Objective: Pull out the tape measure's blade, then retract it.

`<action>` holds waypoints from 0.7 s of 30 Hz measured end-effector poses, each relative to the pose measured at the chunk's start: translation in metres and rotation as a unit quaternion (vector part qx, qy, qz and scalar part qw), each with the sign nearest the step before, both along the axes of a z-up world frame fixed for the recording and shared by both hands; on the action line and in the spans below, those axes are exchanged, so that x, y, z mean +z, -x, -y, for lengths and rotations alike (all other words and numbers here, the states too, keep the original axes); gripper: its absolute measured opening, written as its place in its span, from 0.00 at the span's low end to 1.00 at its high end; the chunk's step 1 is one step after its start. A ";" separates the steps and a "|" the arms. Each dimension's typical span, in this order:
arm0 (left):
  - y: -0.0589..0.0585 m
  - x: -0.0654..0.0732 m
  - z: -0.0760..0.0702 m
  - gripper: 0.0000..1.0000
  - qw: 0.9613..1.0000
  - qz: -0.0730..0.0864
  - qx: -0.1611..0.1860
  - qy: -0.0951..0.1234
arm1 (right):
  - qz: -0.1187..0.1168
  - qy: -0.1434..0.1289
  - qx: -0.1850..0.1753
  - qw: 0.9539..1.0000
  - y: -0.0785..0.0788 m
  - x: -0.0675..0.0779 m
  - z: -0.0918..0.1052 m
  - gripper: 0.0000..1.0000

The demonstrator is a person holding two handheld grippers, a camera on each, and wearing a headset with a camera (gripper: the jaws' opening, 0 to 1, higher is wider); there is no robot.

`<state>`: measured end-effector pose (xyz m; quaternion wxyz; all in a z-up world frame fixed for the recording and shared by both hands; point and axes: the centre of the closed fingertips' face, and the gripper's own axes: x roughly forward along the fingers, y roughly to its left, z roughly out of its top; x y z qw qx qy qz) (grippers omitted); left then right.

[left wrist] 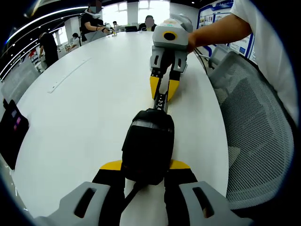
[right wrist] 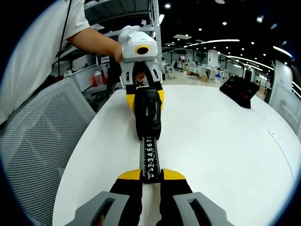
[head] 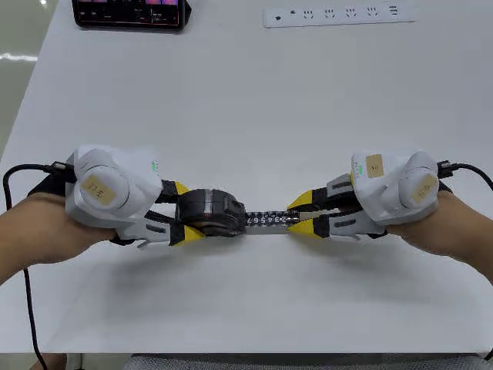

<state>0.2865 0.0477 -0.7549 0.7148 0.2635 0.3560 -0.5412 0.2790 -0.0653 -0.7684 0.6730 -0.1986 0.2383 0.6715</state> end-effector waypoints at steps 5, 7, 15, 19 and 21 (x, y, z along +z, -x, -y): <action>0.000 0.000 0.000 0.27 1.000 0.000 0.000 0.000 | 0.000 0.003 -0.005 1.000 0.000 0.001 0.006 0.10; 0.000 0.000 0.000 0.27 1.000 0.000 -0.001 0.000 | 0.001 0.004 -0.006 1.000 0.000 0.001 0.009 0.10; 0.000 0.000 -0.001 0.27 1.000 0.001 -0.002 -0.001 | 0.000 0.010 -0.011 1.000 0.000 0.001 0.020 0.10; -0.001 0.000 -0.001 0.27 1.000 0.001 -0.002 -0.002 | 0.000 0.013 -0.015 1.000 -0.001 0.001 0.027 0.10; -0.001 -0.001 -0.001 0.27 1.000 0.001 -0.002 -0.002 | 0.000 0.015 -0.016 1.000 -0.001 0.000 0.029 0.10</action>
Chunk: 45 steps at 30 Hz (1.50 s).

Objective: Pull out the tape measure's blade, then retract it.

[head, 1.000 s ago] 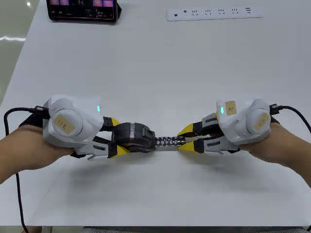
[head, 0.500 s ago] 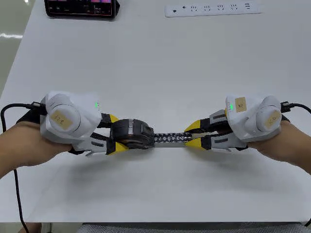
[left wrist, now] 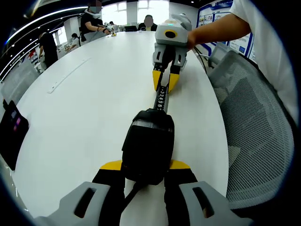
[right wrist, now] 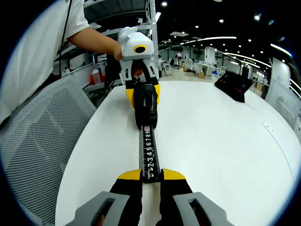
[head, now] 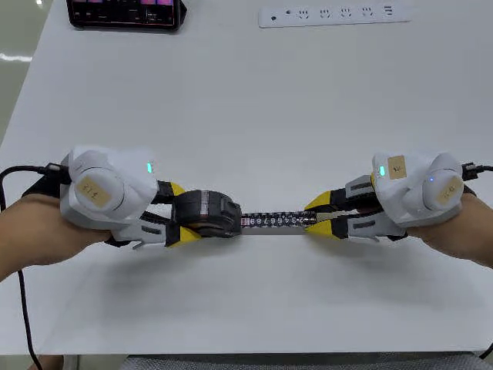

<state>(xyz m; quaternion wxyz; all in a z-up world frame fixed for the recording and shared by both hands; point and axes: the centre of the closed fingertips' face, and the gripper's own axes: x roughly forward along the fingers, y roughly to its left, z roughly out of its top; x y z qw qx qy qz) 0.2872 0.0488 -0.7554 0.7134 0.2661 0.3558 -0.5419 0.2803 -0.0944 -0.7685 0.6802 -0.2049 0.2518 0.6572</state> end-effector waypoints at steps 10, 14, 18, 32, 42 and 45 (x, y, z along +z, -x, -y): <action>0.000 0.000 0.001 0.27 1.000 0.000 -0.001 0.000 | -0.003 0.008 -0.006 1.000 0.001 -0.001 0.012 0.10; 0.000 -0.001 0.001 0.27 1.000 0.000 -0.001 -0.001 | -0.003 0.010 -0.008 1.000 0.001 -0.001 0.015 0.10; 0.001 -0.001 0.001 0.27 1.000 -0.001 -0.001 -0.002 | -0.003 0.012 -0.010 1.000 0.002 -0.001 0.019 0.10; 0.001 0.000 0.002 0.27 1.000 0.000 -0.003 -0.004 | 0.000 0.021 -0.015 1.000 0.002 -0.001 0.035 0.10; 0.000 0.000 0.002 0.27 1.000 -0.001 -0.002 -0.005 | -0.001 0.028 -0.013 1.000 0.001 -0.002 0.046 0.10; 0.000 0.000 0.002 0.27 1.000 -0.001 -0.003 -0.005 | 0.000 0.031 -0.012 0.999 0.001 -0.002 0.049 0.10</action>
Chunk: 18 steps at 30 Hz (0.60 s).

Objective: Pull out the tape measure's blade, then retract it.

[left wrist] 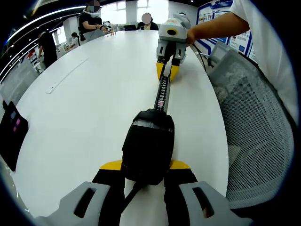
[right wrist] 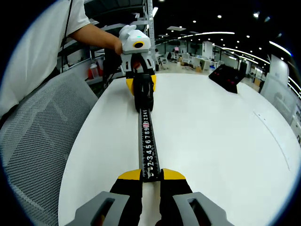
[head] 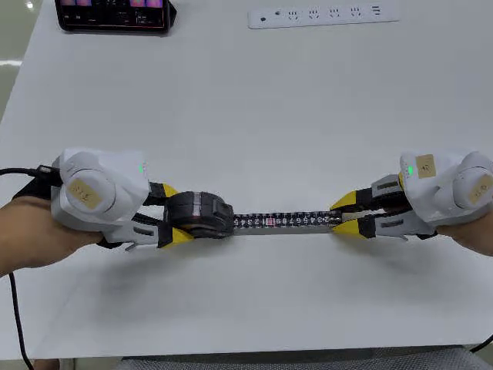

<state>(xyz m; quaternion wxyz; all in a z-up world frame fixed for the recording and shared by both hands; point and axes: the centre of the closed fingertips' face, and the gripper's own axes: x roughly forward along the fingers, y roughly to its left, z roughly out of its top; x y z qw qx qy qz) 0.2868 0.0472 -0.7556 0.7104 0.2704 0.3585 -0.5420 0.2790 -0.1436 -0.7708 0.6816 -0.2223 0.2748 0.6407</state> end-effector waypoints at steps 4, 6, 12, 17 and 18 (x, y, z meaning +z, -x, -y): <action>0.000 0.000 0.000 0.27 1.000 0.000 0.000 0.000 | -0.001 0.004 0.001 1.000 0.001 0.000 0.005 0.10; 0.000 0.000 0.000 0.27 1.000 0.000 0.000 0.001 | -0.001 0.006 0.001 1.000 0.001 0.000 0.007 0.10; 0.000 0.000 0.000 0.27 1.000 0.001 0.001 0.000 | -0.002 0.014 0.001 1.000 0.000 -0.002 0.014 0.10; 0.001 0.000 0.000 0.27 1.000 0.002 -0.001 -0.001 | -0.003 0.016 -0.002 1.000 0.001 -0.002 0.017 0.09; 0.000 0.000 0.000 0.27 1.000 0.002 -0.001 -0.001 | -0.004 0.015 -0.003 1.000 0.001 -0.002 0.018 0.09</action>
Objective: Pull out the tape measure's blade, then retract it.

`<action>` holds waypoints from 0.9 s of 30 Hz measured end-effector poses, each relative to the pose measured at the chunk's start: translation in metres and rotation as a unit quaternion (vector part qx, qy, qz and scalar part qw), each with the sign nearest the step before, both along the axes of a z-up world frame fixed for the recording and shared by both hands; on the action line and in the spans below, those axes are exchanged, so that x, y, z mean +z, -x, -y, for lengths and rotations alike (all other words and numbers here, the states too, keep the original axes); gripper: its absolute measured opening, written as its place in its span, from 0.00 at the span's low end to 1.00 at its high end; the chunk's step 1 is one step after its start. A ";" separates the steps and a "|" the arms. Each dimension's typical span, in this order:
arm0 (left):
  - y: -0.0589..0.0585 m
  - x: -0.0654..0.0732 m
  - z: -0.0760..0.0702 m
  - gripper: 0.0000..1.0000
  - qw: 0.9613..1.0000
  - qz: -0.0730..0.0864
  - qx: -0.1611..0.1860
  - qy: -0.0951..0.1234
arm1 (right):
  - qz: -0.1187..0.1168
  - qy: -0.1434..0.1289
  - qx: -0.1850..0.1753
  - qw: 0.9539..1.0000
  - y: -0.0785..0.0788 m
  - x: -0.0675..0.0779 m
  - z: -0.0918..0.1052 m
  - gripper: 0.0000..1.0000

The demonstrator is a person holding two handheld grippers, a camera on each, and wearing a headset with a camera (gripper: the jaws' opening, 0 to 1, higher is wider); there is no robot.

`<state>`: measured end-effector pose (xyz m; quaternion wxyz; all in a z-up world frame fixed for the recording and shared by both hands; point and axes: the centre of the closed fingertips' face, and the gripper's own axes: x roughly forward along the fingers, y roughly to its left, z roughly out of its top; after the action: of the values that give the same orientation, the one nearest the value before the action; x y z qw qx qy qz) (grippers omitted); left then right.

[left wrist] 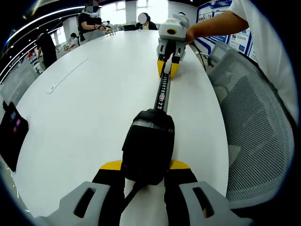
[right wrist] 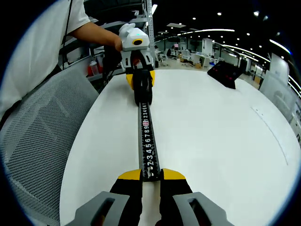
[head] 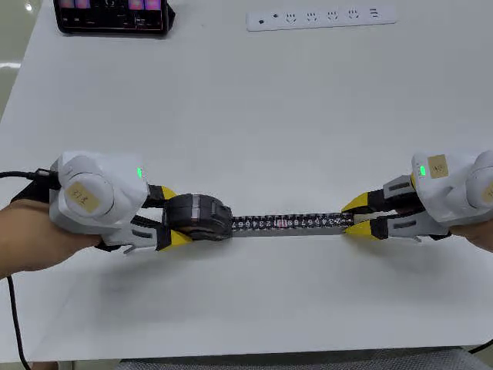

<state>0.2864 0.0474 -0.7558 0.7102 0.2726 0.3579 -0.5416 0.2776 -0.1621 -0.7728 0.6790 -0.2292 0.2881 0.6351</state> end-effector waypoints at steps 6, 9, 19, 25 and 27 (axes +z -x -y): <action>0.000 0.000 0.000 0.27 1.000 0.000 0.000 -0.001 | 0.002 0.005 0.001 1.000 0.001 0.000 0.006 0.09; 0.001 0.000 0.001 0.27 1.000 0.000 0.001 -0.001 | 0.003 0.009 0.002 1.000 0.001 0.000 0.010 0.09; 0.002 0.000 0.002 0.27 1.000 0.000 0.001 -0.001 | 0.007 0.026 0.007 1.000 0.002 0.001 0.022 0.09; 0.002 0.000 0.003 0.27 1.000 0.000 0.001 0.000 | 0.005 0.032 0.006 0.999 0.002 0.000 0.030 0.09; 0.002 0.000 0.003 0.27 1.000 0.001 0.001 -0.001 | 0.005 0.034 0.006 0.999 0.002 0.000 0.032 0.09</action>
<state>0.2839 0.0447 -0.7560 0.7107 0.2730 0.3581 -0.5405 0.2756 -0.1946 -0.7726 0.6686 -0.2569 0.3050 0.6277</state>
